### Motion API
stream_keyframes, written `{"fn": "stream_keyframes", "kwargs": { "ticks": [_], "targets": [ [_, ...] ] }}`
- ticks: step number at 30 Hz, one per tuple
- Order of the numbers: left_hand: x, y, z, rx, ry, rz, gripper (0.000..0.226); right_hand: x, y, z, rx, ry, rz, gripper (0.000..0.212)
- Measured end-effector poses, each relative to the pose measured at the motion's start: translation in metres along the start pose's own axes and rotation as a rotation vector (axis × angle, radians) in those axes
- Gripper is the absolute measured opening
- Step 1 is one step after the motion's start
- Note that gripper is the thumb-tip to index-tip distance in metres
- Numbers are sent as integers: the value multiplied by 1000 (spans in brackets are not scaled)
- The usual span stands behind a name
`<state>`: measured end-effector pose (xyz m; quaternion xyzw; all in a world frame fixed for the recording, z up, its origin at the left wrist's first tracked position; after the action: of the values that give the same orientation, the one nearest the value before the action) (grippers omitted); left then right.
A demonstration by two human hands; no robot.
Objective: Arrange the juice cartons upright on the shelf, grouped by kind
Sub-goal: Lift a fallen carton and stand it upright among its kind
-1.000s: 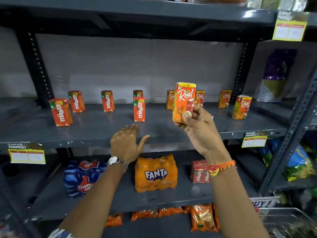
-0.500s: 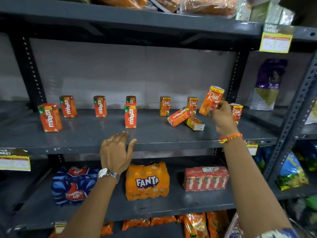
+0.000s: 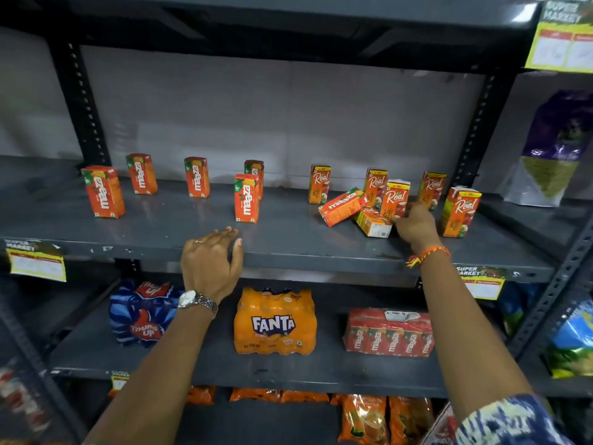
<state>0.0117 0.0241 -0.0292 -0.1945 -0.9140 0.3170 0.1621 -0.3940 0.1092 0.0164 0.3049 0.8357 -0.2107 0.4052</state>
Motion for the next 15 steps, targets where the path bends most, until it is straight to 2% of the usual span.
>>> {"fn": "stream_keyframes", "kwargs": {
  "ticks": [2,4,6,9,12,15],
  "targets": [
    [0,0,0,16,-9,-3,50,-3,29,-16,202,-46,-72,38],
    [-1,0,1,29,-13,-10,50,-13,70,-20,386,-185,-156,27],
    [-2,-1,3,30,-14,-12,49,-30,95,2,312,-262,-179,18],
    [-2,-1,3,28,-24,-14,49,-58,97,51,68,-217,-213,30],
    [-2,-1,4,18,-26,-10,50,-68,77,78,32,-207,-187,28],
    [-3,-1,4,28,-25,-7,49,-72,64,91,76,-191,-132,40]
  ]
}}
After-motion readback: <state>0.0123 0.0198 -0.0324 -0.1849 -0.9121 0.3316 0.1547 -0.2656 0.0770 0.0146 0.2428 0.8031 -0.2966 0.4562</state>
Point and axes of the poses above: each hand's wrist, its own y-axis away from the middle knuckle, its own z-axis out of the palm, x = y × z, the point moved 8 cm from there along -y, towards the middle knuckle, and after that the axes turned 9 degrees about -x, right-handed, at the moved point
